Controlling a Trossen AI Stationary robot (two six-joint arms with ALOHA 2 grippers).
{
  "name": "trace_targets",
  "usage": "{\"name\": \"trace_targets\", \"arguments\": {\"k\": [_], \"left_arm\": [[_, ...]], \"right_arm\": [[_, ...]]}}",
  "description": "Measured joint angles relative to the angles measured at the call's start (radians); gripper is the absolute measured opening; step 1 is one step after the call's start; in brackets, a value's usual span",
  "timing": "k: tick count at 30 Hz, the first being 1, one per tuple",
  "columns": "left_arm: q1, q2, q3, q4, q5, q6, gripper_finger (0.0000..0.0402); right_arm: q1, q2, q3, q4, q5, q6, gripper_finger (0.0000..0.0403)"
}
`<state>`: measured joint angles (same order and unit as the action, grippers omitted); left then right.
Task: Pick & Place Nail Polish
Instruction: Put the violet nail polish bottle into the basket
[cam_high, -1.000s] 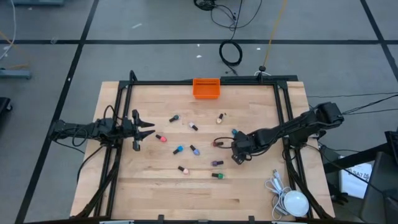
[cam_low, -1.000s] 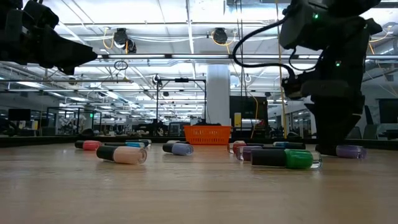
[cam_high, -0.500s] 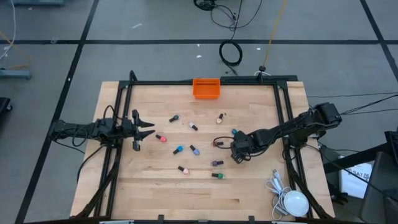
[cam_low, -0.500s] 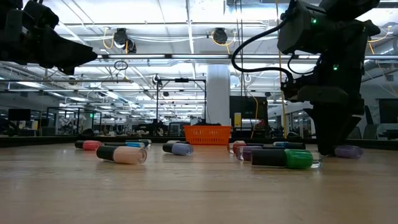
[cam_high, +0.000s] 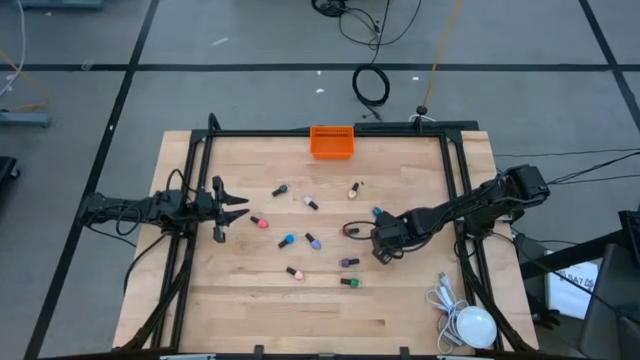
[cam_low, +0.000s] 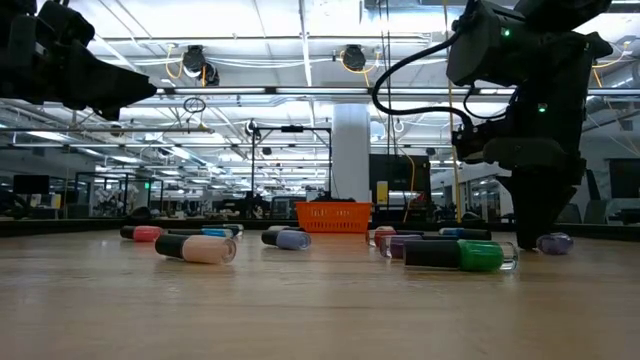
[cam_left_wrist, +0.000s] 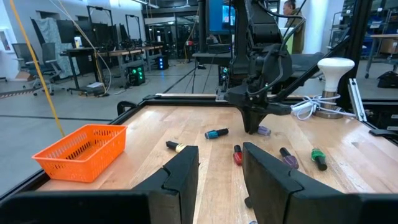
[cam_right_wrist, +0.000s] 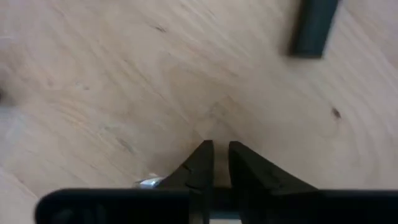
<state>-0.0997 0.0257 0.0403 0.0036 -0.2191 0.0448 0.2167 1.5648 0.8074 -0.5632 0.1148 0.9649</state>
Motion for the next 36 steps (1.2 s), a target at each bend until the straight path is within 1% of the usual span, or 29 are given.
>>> {"name": "trace_targets", "arguments": {"k": [5, 9, 14, 19, 23, 26, 28, 32, 36], "left_arm": [[0.000, 0.000, 0.000, 0.000, 0.000, 0.000, 0.0124], [0.000, 0.000, 0.000, 0.000, 0.000, 0.000, 0.0124], [0.000, 0.000, 0.000, 0.000, 0.001, 0.000, 0.0124], [0.000, 0.000, 0.000, 0.000, 0.002, 0.000, 0.0124], [0.000, 0.000, 0.000, 0.000, 0.001, 0.000, 0.0124], [0.000, 0.000, 0.000, -0.001, 0.001, 0.000, 0.0124], [0.000, 0.000, 0.000, 0.000, 0.001, 0.000, 0.0124], [0.000, 0.000, 0.000, 0.000, 0.001, 0.000, 0.0124], [0.000, 0.000, 0.000, 0.000, 0.001, 0.000, 0.0124]], "right_arm": [[-0.014, 0.004, -0.003, 0.069, 0.124, -0.153, 0.0025], [-0.027, -0.006, -0.004, 0.173, 0.164, -0.290, 0.0036], [-0.010, -0.044, -0.003, 0.294, 0.148, -0.496, 0.0072], [0.019, -0.103, -0.001, 0.364, 0.033, -0.644, 0.0134], [0.060, -0.138, 0.000, 0.315, -0.045, -0.708, 0.0197], [0.082, -0.148, -0.001, 0.198, -0.097, -0.737, 0.0236], [0.098, -0.145, -0.001, 0.118, -0.120, -0.742, 0.0252], [0.120, -0.147, -0.001, 0.011, -0.118, -0.742, 0.0262], [0.120, -0.147, -0.001, -0.032, -0.110, -0.752, 0.0252]]}}
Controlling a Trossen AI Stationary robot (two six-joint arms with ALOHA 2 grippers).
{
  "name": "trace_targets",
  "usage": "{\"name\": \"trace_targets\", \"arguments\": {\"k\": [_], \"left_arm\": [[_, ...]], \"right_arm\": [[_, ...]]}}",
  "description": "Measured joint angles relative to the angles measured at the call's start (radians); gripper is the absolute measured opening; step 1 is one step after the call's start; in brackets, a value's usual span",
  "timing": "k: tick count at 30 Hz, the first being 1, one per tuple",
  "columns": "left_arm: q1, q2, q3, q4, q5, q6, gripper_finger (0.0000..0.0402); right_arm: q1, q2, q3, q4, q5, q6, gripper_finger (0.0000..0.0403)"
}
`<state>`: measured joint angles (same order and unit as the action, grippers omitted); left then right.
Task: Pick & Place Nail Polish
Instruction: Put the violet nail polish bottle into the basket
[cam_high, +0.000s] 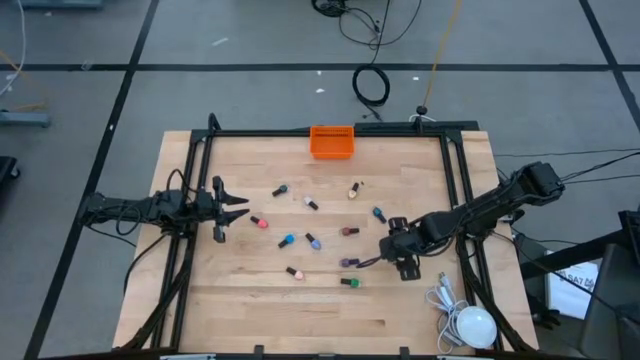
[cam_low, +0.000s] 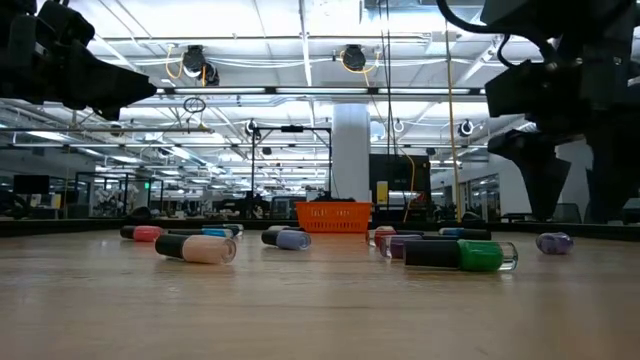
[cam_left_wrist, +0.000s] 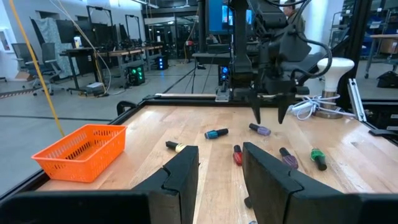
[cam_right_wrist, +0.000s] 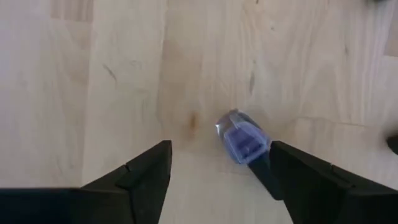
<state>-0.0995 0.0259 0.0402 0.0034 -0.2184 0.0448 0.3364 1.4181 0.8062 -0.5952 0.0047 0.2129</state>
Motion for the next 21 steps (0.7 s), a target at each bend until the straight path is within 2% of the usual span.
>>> {"name": "trace_targets", "arguments": {"k": [6, 15, 21], "left_arm": [[0.000, 0.000, 0.000, 0.000, 0.000, 0.000, 0.0124], [0.000, 0.000, 0.000, 0.000, 0.000, 0.000, 0.0124], [0.000, 0.000, 0.000, 0.000, 0.000, 0.000, 0.0124]], "right_arm": [[-0.005, 0.005, -0.021, -0.011, 0.075, -0.070, 0.0235], [-0.031, 0.001, -0.152, 0.136, 0.049, -0.046, 0.0228], [-0.030, 0.002, -0.159, 0.139, 0.045, 0.028, 0.0209]]}}
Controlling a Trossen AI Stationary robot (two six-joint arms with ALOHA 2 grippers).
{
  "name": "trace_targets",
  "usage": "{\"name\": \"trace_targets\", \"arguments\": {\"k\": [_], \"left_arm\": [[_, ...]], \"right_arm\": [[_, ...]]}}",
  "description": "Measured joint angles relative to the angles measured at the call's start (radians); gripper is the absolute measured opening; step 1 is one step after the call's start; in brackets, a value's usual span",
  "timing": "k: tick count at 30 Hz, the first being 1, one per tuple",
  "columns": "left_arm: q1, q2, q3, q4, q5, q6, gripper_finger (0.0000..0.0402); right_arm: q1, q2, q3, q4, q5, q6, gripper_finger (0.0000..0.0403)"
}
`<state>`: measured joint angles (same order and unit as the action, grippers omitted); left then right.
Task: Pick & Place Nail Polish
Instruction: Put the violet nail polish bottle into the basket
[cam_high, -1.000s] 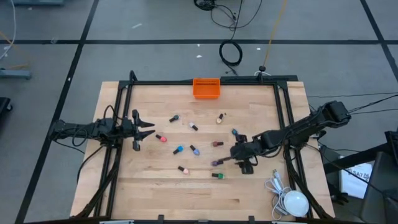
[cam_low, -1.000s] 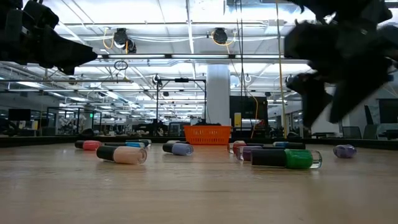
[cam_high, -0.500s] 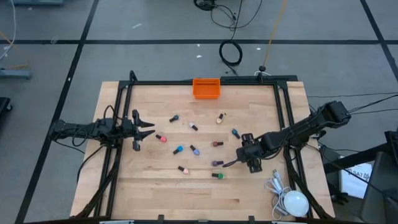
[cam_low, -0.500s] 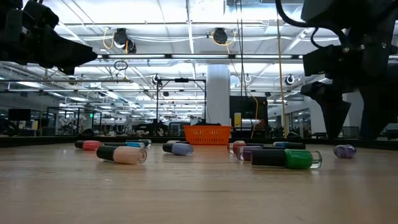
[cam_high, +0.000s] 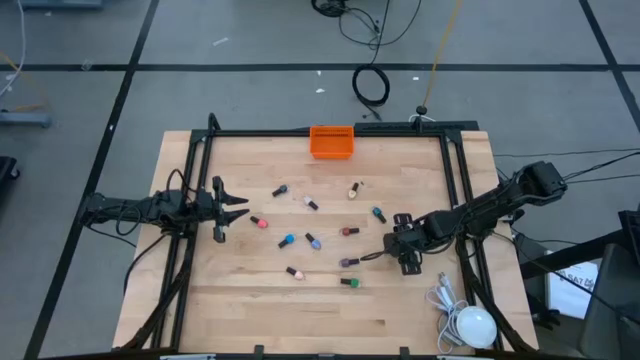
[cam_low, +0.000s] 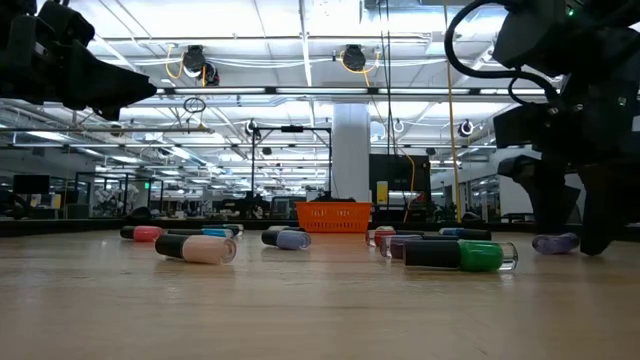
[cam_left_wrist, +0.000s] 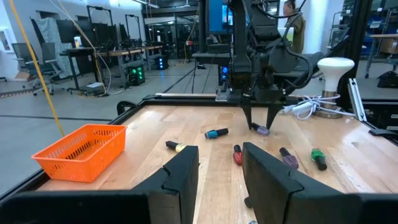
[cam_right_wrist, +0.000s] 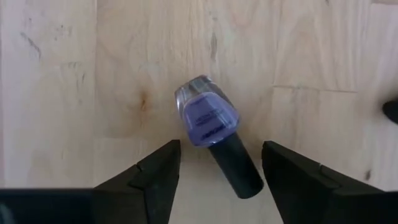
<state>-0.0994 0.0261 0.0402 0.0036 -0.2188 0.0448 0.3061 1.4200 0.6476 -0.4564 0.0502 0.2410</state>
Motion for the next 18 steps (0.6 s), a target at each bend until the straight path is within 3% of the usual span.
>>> {"name": "trace_targets", "arguments": {"k": [15, 18], "left_arm": [[0.000, 0.000, 0.000, 0.000, 0.000, 0.000, 0.0124], [0.000, 0.000, 0.000, 0.000, 0.000, 0.000, 0.0124]], "right_arm": [[0.002, 0.002, -0.002, -0.003, -0.003, 0.009, 0.0057], [0.002, 0.002, -0.002, -0.001, -0.003, 0.010, 0.0049]]}}
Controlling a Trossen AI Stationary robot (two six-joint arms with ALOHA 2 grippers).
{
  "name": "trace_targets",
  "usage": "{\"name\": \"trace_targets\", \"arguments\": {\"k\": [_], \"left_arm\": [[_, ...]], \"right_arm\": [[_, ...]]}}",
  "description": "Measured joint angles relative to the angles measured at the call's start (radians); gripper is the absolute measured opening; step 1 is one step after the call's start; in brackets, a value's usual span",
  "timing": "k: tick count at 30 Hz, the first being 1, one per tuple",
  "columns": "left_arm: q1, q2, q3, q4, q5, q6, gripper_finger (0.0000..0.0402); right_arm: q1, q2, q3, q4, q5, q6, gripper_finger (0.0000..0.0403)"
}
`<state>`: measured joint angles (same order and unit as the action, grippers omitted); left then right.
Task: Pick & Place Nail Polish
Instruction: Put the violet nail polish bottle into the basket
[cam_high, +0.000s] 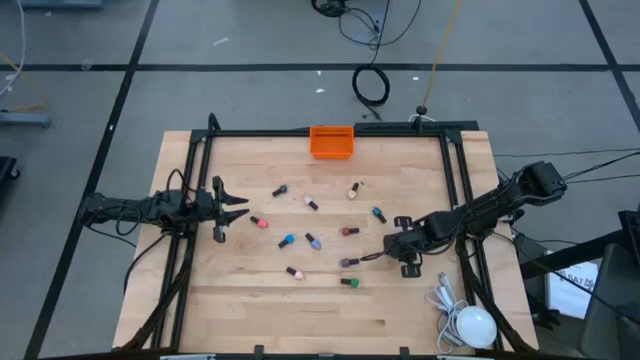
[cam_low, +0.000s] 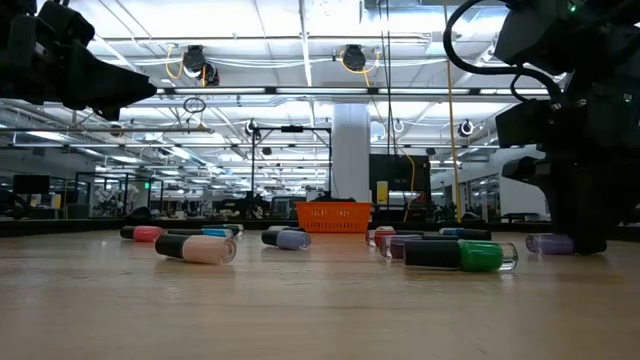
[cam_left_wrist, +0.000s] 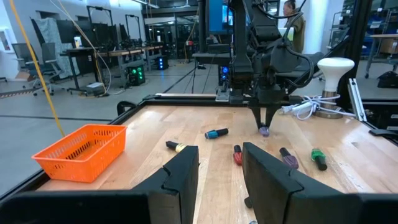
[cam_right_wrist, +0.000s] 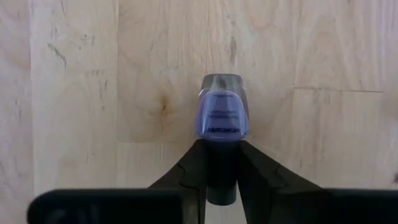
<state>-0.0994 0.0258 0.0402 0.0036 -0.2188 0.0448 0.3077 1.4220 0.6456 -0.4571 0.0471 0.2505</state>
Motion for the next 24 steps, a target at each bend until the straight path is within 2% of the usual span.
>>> {"name": "trace_targets", "arguments": {"k": [8, 14, 24], "left_arm": [[0.000, 0.000, 0.000, 0.000, 0.000, 0.000, 0.0124], [0.000, 0.000, 0.000, 0.000, 0.000, 0.000, 0.0124], [0.000, 0.000, 0.000, 0.000, 0.000, 0.000, 0.0124]], "right_arm": [[-0.001, -0.031, -0.007, 0.134, 0.002, 0.026, 0.0049], [-0.021, -0.120, -0.005, 0.347, 0.007, 0.022, 0.0049], [-0.154, -0.139, -0.003, 0.649, 0.004, -0.081, 0.0049]]}}
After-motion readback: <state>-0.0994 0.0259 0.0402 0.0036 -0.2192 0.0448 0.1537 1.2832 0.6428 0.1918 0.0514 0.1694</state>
